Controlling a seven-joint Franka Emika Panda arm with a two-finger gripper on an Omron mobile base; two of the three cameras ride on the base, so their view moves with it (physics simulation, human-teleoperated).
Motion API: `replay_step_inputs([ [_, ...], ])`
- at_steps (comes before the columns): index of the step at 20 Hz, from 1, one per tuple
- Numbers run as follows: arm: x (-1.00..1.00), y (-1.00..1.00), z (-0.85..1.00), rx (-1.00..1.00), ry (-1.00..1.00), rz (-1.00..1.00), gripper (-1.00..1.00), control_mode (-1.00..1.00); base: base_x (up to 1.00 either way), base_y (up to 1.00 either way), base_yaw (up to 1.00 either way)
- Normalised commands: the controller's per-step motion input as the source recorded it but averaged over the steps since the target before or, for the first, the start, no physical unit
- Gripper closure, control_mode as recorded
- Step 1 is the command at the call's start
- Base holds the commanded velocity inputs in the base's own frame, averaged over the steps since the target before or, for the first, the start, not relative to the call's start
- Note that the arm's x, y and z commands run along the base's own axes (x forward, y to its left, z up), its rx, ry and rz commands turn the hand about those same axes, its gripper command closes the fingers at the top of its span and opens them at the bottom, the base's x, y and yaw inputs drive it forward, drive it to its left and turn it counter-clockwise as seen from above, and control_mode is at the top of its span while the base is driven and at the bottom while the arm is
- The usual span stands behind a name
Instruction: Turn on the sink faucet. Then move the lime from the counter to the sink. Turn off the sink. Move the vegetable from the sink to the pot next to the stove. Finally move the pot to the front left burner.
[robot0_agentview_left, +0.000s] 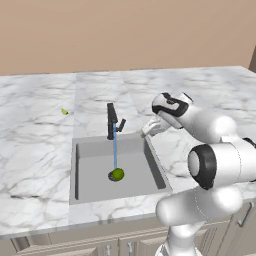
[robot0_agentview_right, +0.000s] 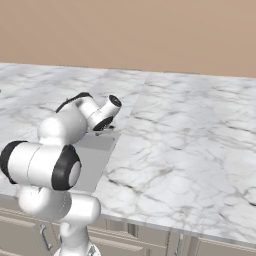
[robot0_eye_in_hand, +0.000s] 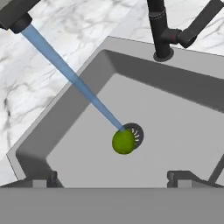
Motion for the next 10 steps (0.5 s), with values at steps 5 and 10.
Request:
replay_step_inputs([
  [5,0.40,-0.07,0.10,0.14,-0.01,0.14,-1.00,-1.00,0.00,0.00,0.00],
  [10,0.34,-0.06,-0.03,0.06,-0.15,0.12,-1.00,-1.00,0.00,0.00,0.00],
])
